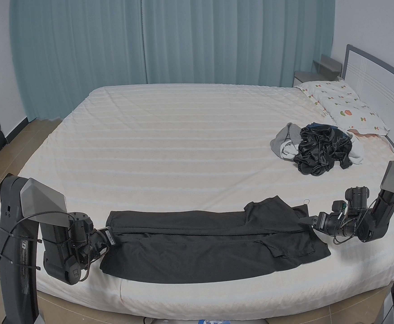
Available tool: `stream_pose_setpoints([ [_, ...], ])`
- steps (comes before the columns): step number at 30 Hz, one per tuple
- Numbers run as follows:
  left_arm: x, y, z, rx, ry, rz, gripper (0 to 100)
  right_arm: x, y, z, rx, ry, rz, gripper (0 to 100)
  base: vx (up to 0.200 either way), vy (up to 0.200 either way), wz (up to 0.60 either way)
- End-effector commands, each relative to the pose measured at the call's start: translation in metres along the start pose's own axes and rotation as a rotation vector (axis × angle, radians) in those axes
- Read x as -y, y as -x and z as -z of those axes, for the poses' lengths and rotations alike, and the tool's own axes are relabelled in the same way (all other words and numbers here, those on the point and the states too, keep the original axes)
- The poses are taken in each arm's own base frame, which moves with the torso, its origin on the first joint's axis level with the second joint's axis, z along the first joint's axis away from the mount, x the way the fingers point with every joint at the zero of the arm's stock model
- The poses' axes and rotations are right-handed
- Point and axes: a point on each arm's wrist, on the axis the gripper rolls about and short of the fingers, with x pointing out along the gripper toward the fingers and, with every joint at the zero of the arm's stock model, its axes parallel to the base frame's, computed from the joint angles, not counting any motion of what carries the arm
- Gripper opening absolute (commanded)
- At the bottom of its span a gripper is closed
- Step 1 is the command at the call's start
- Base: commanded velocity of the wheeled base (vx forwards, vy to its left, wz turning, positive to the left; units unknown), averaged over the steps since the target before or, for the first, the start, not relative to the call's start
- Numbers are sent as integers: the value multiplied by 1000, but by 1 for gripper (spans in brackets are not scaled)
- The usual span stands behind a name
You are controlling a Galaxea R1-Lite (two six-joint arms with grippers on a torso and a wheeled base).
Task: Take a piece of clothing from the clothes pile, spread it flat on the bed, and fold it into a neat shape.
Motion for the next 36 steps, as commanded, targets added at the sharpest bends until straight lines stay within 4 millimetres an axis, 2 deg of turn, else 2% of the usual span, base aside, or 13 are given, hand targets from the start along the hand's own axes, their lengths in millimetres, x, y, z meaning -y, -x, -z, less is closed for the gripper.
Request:
stream_pose_setpoints([
  [1, 1, 3, -1, 7, 3, 5, 100, -5, 6, -7, 32, -14, -12, 100, 0, 0, 0],
  [5, 3, 10, -10, 29, 30, 12, 100, -8, 12, -17, 80, -59, -29, 100, 0, 0, 0],
  [9, 5, 29, -36, 102, 131, 33, 100, -16, 23, -29, 144, -94, -52, 100, 0, 0, 0],
  [10, 5, 29, -37, 105, 136, 33, 100, -17, 23, -30, 145, -95, -52, 100, 0, 0, 0],
  [11, 6, 35, -49, 147, 197, 47, 100, -16, 30, -36, 169, -119, -55, 100, 0, 0, 0],
  [13, 8, 41, -60, 177, 271, 73, 100, -14, 33, -41, 185, -149, -53, 100, 0, 0, 0],
  [16, 10, 39, -65, 194, 308, 98, 100, -14, 34, -43, 190, -170, -58, 100, 0, 0, 0],
  [20, 14, 30, -69, 175, 313, 127, 100, -16, 29, -40, 174, -213, -65, 100, 0, 0, 0],
  [24, 23, 0, -77, 93, 404, 106, 100, -14, 15, -39, 155, -270, -74, 100, 0, 0, 0],
  [25, 23, 0, -77, 93, 404, 106, 100, -14, 15, -39, 155, -270, -74, 100, 0, 0, 0],
  [28, 27, -23, -91, -28, 524, 49, 100, -2, 6, -39, 151, -291, -59, 100, 0, 0, 0],
  [31, 28, -34, -89, -178, 619, 91, 100, 0, -1, -38, 142, -292, -60, 100, 0, 0, 0],
  [36, 22, -41, -80, -217, 593, 98, 100, 0, -10, -38, 135, -287, -66, 100, 0, 0, 0],
])
